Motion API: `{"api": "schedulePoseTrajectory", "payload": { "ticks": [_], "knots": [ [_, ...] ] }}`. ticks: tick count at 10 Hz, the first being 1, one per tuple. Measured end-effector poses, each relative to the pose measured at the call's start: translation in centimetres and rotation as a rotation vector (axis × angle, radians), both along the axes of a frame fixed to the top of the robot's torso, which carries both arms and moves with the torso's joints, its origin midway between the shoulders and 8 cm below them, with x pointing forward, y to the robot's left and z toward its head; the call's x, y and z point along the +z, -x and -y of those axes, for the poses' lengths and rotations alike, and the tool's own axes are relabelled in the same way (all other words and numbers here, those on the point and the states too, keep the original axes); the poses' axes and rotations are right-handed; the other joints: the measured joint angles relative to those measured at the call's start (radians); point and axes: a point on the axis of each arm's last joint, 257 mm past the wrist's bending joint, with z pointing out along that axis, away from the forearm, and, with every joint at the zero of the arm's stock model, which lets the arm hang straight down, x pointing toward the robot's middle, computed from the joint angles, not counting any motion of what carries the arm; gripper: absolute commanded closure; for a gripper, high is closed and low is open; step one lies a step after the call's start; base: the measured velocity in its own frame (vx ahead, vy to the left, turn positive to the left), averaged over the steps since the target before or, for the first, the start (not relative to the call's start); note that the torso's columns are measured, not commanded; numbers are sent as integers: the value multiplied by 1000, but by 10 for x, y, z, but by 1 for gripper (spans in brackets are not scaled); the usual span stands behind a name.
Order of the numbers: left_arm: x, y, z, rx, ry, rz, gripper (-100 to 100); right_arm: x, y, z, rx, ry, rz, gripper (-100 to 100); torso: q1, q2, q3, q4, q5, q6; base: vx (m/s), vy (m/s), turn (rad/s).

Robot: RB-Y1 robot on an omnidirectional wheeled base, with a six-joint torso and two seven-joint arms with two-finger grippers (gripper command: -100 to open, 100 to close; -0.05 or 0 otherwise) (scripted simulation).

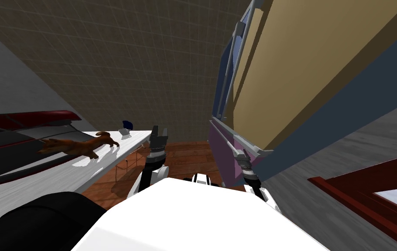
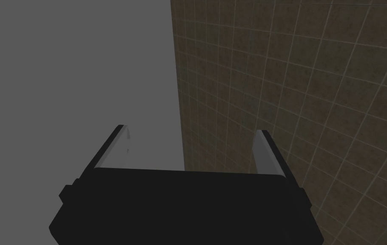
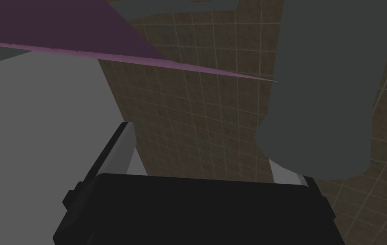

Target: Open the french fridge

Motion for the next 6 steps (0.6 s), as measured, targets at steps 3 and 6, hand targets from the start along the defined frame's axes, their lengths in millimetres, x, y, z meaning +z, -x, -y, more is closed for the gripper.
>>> {"api": "schedulePoseTrajectory", "payload": {
  "ticks": [3,6],
  "knots": [
    [0,0,0,0,0,0,0,-8,4,-1,-42,46,4,-100,-6,-3,-1,-2,-2,4,9,-29,49],
    [0,0,0,0,0,0,0,-25,10,-4,-90,75,-10,-100,-7,0,0,0,0,5,7,-27,23]
  ]
}}
